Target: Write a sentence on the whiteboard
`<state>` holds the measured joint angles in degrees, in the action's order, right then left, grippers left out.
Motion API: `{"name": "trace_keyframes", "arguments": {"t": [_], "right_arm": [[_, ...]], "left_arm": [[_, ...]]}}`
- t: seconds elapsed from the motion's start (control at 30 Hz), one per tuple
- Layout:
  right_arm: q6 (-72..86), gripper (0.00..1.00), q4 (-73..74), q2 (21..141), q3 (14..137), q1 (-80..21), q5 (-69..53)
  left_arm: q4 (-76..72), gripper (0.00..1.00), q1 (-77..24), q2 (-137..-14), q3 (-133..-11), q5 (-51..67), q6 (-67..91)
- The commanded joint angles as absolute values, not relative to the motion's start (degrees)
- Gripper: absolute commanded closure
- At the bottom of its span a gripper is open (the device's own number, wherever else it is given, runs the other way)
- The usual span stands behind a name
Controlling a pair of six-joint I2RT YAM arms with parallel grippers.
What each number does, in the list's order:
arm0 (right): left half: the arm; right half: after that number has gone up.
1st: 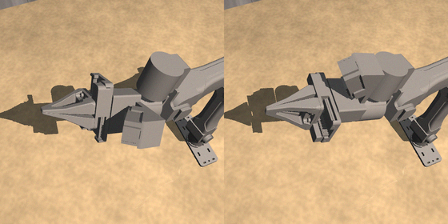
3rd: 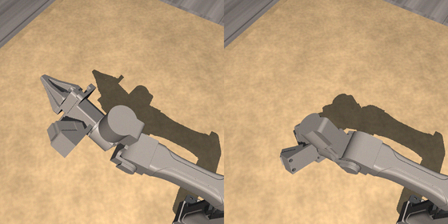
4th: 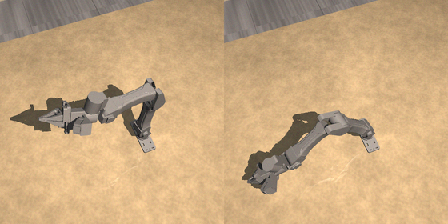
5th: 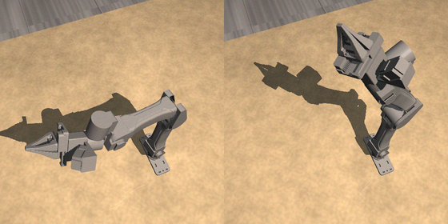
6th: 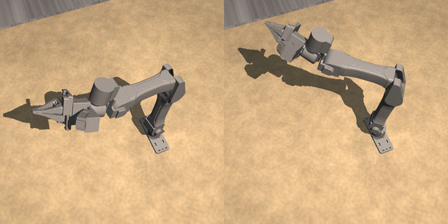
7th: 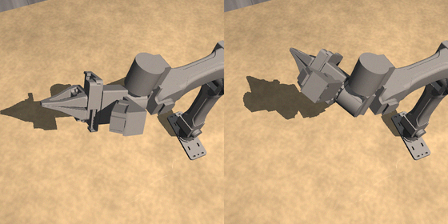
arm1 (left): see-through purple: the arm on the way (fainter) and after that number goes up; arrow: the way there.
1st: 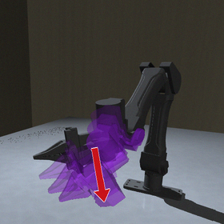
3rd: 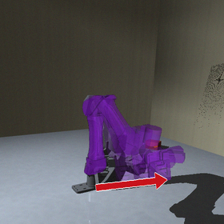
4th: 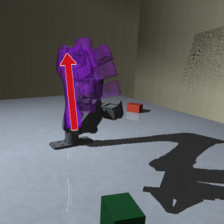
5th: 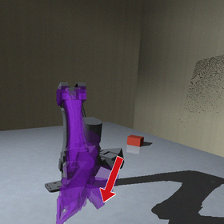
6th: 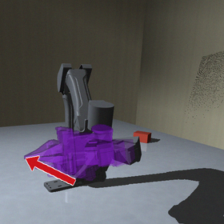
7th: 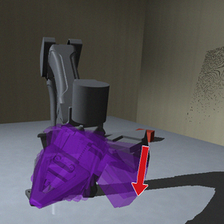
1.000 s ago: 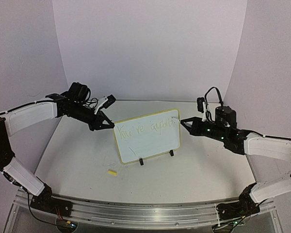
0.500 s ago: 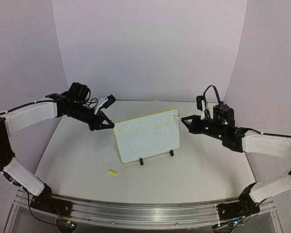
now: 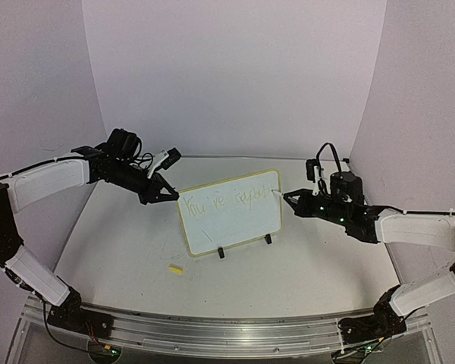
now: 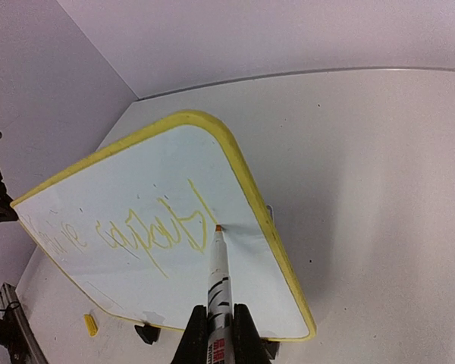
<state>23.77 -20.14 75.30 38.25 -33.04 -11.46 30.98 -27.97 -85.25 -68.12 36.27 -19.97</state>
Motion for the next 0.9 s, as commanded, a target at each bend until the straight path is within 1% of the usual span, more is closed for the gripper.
{"name": "trace_keyframes", "arguments": {"t": [0.0,0.2,0.4,0.63,0.87], "right_arm": [[25.62,1.0,-22.3,76.38,36.21,-32.87,-11.64],[25.59,1.0,-22.21,76.26,36.07,-32.87,-10.89],[24.53,1.0,-20.63,73.0,36.73,-32.88,-7.54],[24.59,1.0,-20.04,69.16,36.69,-32.89,-9.64],[24.07,1.0,-20.04,71.8,37.89,-32.86,-11.45]], "left_arm": [[31.76,1.0,-28.14,-86.05,-68.7,34.63,-22.66],[31.75,1.0,-28.24,-86.05,-68.65,34.54,-22.68],[31.73,1.0,-28.16,-85.96,-68.66,34.52,-22.68],[31.74,1.0,-28.15,-85.87,-68.65,34.49,-22.69],[31.77,1.0,-28.17,-85.93,-68.68,34.51,-22.66]]}}
